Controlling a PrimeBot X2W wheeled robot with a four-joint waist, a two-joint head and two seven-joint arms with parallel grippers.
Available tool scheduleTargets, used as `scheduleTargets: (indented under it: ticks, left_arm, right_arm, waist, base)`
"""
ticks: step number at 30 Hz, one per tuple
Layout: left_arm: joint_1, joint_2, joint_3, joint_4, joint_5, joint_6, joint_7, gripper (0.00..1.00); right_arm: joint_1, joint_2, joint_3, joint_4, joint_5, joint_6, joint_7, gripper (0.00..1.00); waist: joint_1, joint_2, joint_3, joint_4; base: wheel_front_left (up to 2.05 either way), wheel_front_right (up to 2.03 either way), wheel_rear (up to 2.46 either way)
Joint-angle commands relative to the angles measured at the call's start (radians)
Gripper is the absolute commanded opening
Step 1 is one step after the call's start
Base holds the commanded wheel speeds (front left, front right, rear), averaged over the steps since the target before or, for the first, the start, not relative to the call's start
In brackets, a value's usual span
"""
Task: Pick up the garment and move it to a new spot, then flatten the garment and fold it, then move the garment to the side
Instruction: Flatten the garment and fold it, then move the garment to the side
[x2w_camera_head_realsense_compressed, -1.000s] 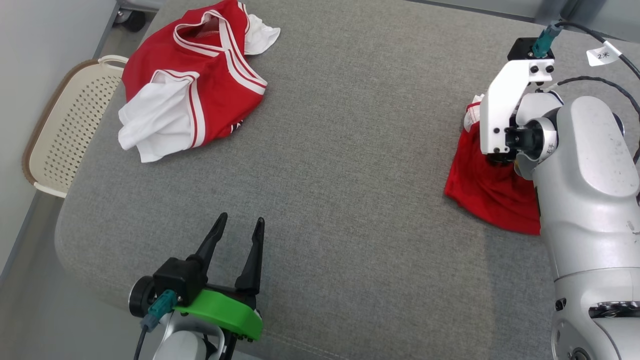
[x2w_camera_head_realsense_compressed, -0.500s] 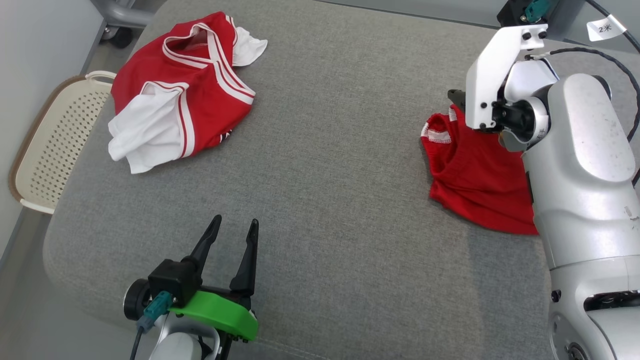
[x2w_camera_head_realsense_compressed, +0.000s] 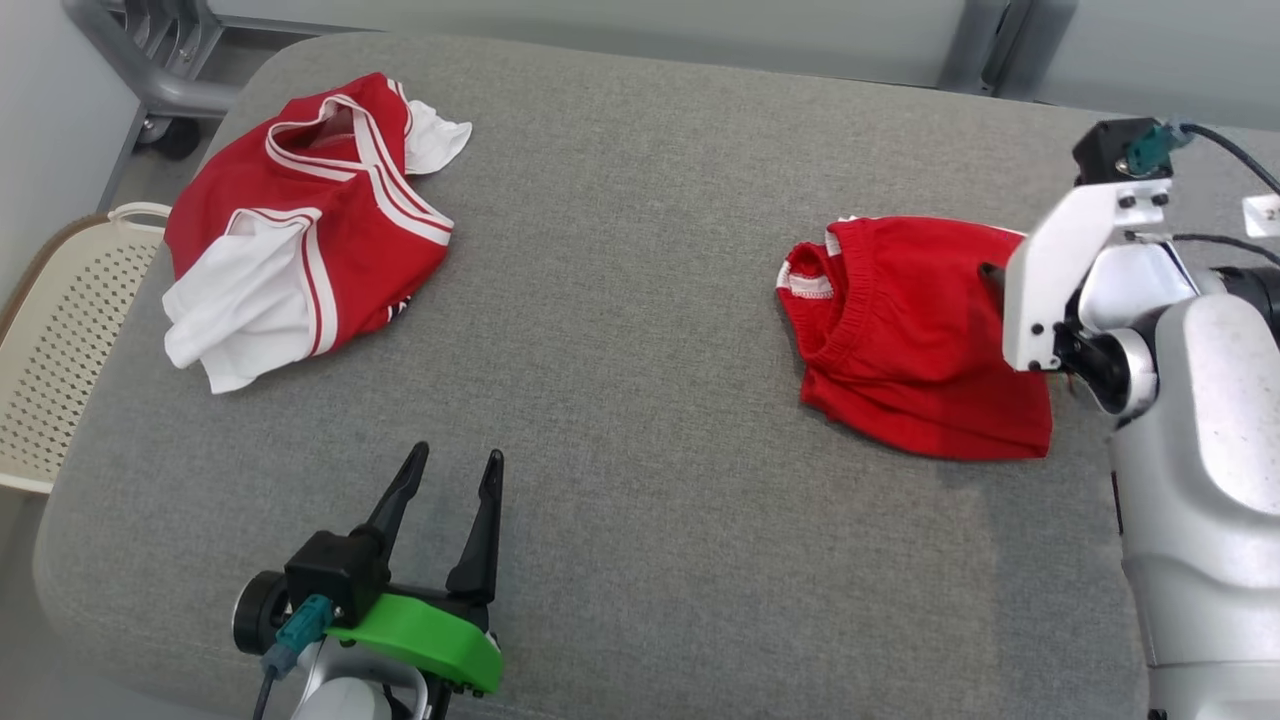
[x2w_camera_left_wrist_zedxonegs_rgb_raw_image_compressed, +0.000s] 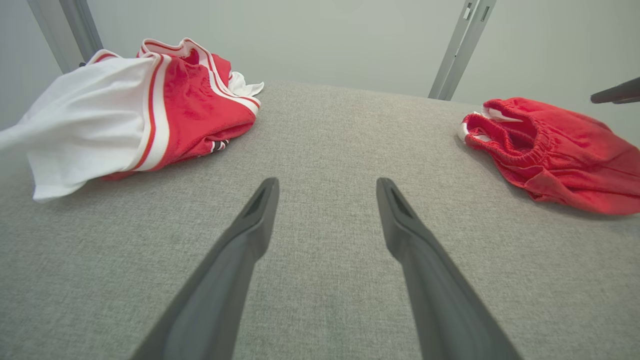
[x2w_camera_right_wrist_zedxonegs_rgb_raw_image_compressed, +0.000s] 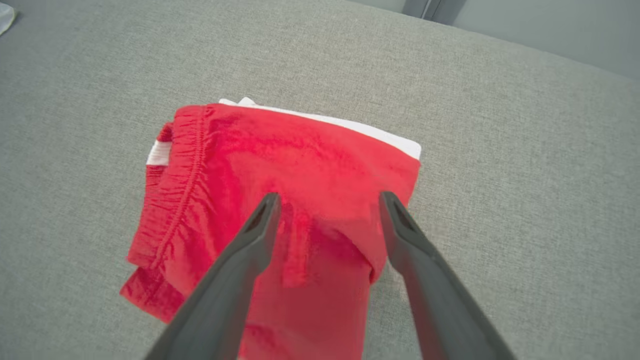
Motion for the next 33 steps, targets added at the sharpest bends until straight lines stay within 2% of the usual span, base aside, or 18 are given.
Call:
scheduleTargets:
  ticks: [1,8,13,21,33]
  left_arm:
    - [0.013,0.006,0.003,0.000,0.003,-0.002,0.000,1.00]
    - [0.013,0.007,0.005,-0.003,0.003,-0.002,0.000,1.00]
    - [-0.004,0.008,0.004,-0.009,0.002,-0.002,0.000,1.00]
    - [-0.035,0.004,-0.008,-0.007,-0.005,-0.002,0.000,1.00]
    - [-0.048,-0.006,-0.020,-0.003,-0.012,-0.002,0.000,1.00]
  right_arm:
    - [0.044,0.001,-0.045,-0.043,0.007,-0.001,0.013,1.00]
    - [0.130,0.022,-0.147,-0.130,0.001,-0.001,0.060,1.00]
    - [0.136,0.046,-0.203,-0.159,0.021,-0.001,0.065,1.00]
    - [0.080,0.053,-0.223,-0.066,0.082,-0.001,0.031,1.00]
    - [0.036,0.054,-0.233,0.071,0.070,-0.001,0.013,1.00]
  waist:
    - [0.0000,0.0000,-0.010,-0.016]
    - [0.0000,0.0000,-0.005,-0.039]
    - [0.0000,0.0000,0.015,-0.050]
    - [0.0000,0.0000,0.066,-0.025]
    - [0.0000,0.0000,0.105,0.017]
  base:
    - [0.00,0.00,0.00]
    - [0.00,0.00,0.00]
    - [0.00,0.00,0.00]
    - [0.00,0.00,0.00]
    - [0.00,0.00,0.00]
